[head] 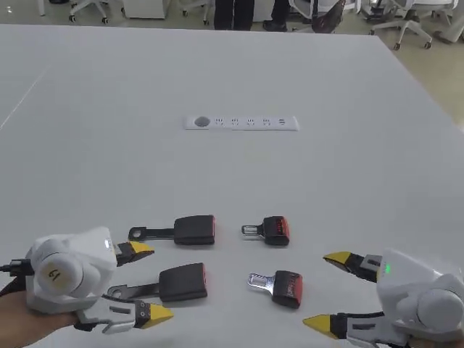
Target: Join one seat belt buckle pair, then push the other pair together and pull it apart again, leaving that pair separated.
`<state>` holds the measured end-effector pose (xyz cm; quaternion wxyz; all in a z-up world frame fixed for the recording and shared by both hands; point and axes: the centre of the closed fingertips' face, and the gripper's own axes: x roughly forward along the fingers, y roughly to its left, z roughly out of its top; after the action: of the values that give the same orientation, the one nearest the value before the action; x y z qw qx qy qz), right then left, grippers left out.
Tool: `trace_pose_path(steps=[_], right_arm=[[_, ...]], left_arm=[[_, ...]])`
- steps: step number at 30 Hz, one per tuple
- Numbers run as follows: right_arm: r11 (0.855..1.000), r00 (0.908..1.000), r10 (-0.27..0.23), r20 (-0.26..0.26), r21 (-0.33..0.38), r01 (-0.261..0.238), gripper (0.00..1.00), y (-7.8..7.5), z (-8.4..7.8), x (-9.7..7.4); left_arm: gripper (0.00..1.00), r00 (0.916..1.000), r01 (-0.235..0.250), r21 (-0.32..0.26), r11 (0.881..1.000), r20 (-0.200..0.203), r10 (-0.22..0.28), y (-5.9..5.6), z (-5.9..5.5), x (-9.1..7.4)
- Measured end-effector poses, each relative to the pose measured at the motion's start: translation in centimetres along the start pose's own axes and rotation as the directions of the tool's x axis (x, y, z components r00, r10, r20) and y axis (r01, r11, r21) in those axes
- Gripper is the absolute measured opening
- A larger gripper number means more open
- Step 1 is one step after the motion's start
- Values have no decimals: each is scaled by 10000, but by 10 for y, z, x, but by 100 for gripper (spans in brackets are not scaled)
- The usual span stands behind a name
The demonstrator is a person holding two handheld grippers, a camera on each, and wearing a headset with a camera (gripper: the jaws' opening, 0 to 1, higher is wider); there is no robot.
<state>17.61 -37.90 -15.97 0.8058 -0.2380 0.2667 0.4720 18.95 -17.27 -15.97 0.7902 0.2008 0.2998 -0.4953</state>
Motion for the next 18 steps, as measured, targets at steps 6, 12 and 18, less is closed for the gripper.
trace_pose_path(steps=[6, 12, 18], right_arm=[[9985, 9987, 457, -247, -285, -464, 49, 4, 1, 9], [9939, 9942, 874, -624, -616, -912, 46, 6, -3, 17], [9866, 9873, 1263, -965, -917, -1351, 43, 6, -7, 24]], left_arm=[[55, 9989, 287, 442, 9986, -387, -270, 2, -3, 10], [47, 9956, 565, 925, 9941, -791, -492, 4, -6, 17], [46, 9903, 869, 1119, 9899, -1181, -736, 8, -8, 22]])
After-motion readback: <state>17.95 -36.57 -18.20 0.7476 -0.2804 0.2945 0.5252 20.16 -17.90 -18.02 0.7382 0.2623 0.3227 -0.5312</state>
